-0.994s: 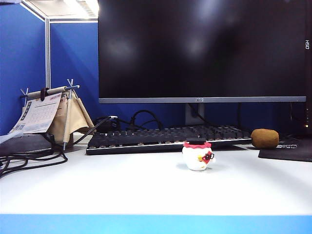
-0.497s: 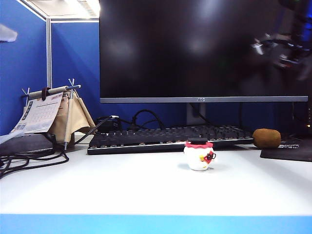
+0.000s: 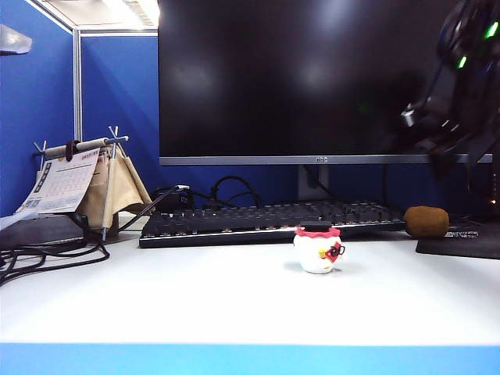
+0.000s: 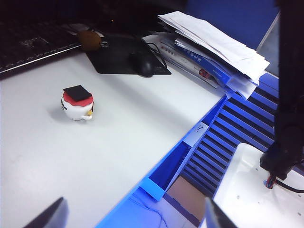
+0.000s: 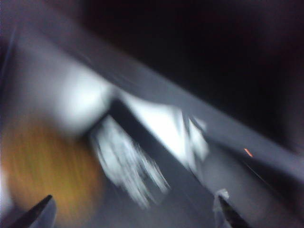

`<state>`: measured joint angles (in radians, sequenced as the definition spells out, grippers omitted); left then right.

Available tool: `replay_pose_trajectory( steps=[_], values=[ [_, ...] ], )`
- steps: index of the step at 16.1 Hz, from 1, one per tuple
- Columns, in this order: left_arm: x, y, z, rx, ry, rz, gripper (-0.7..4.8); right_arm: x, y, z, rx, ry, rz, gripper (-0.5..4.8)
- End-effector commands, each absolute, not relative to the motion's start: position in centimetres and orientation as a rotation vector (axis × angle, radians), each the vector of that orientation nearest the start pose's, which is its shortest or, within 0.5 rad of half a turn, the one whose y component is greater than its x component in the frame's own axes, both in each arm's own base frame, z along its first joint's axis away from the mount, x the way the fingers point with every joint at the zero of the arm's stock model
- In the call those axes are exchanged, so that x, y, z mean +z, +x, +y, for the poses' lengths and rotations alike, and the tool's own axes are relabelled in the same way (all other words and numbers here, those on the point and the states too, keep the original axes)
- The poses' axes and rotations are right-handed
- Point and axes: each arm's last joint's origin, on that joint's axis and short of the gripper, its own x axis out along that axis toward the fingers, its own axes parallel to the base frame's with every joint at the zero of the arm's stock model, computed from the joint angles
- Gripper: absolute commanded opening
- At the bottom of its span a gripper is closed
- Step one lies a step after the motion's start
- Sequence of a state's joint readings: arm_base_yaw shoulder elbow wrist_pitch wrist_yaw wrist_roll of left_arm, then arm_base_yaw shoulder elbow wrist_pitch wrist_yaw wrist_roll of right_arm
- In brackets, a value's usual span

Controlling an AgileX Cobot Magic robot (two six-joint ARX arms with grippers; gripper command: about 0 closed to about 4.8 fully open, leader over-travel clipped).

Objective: Place the kiwi on top of the doll with a flat head.

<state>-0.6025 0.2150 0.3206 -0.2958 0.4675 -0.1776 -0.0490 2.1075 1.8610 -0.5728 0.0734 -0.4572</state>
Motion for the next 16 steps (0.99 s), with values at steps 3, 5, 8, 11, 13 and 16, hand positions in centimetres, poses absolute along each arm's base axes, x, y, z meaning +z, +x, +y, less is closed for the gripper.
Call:
replay_pose_trajectory(
  steps=[3, 5, 8, 11, 13, 16],
  values=[
    [23.0, 6.8, -6.2, -1.046, -0.169, 0.287, 3.77, 22.9, 50.6, -1.2, 0.119, -0.329, 0.702, 3.94],
    [23.0, 6.8, -6.2, -1.043, -0.191, 0.299, 3.77, 20.0, 51.1, -0.4, 0.179, -0.259, 0.776, 3.85],
    [23.1, 6.8, -6.2, -1.041, -0.205, 0.306, 3.77, 18.4, 50.6, -0.4, 0.193, -0.248, 0.893, 3.85],
    [23.2, 6.8, -6.3, -1.048, -0.206, 0.293, 3.77, 19.0, 49.1, -1.1, 0.155, -0.257, 1.024, 3.86],
    [23.4, 6.8, -6.3, -1.054, -0.209, 0.275, 3.77, 19.5, 47.6, -1.2, 0.165, -0.238, 1.146, 3.86],
    [23.5, 6.7, -6.3, -1.08, -0.21, 0.262, 3.77, 23.1, 46.1, -1.0, 0.126, -0.162, 1.125, 3.91]
  ],
)
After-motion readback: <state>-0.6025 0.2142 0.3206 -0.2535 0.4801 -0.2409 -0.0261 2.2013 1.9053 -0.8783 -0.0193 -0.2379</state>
